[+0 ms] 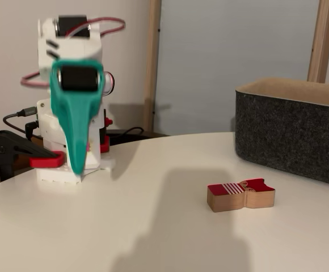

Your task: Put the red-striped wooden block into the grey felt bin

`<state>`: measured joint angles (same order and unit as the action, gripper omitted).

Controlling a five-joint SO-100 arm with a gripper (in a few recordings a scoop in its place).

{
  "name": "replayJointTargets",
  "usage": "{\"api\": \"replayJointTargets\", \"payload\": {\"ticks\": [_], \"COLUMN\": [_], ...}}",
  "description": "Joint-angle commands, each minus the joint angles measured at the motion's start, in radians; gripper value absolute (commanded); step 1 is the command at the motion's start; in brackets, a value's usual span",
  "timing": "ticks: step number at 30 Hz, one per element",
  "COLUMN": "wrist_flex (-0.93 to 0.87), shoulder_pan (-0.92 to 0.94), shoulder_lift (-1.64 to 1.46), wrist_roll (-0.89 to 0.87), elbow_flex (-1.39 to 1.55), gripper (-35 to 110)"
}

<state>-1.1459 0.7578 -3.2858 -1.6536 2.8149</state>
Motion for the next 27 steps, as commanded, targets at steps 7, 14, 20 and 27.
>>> {"api": "replayJointTargets", "payload": {"ticks": [7,14,20,27], "wrist_flex": [-0.008,0.002,0.252,0.253], "shoulder_pan": [-0.098,-0.198,-0.273,-0.371], "shoulder_lift": [0.341,0.652,0.799,0.996], "wrist_roll": [-0.216,-0.33,-0.225,0.14], "elbow_flex": [-0.422,-0.75,-0.836,-0.934], "gripper": [5,10,8,13]}}
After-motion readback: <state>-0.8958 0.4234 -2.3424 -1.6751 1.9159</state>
